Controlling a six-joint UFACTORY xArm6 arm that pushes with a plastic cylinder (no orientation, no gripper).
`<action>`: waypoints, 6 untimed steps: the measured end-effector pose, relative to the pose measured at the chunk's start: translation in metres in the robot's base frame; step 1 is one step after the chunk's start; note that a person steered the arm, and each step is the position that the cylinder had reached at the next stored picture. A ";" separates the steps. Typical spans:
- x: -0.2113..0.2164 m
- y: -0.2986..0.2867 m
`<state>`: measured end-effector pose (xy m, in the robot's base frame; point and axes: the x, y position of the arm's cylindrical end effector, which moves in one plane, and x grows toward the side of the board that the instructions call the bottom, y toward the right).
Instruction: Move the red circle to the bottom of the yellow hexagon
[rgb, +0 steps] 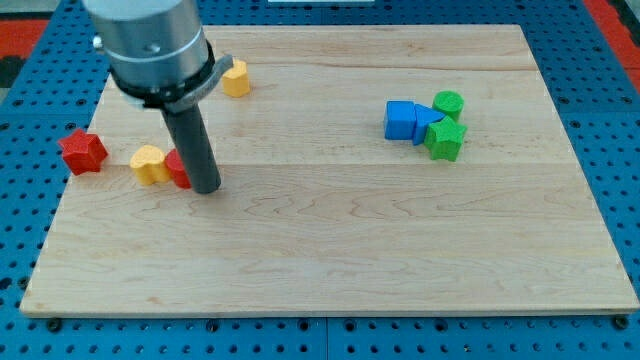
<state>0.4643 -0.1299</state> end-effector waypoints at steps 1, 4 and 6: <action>-0.017 0.001; 0.005 -0.068; -0.027 -0.006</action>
<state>0.4371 -0.1360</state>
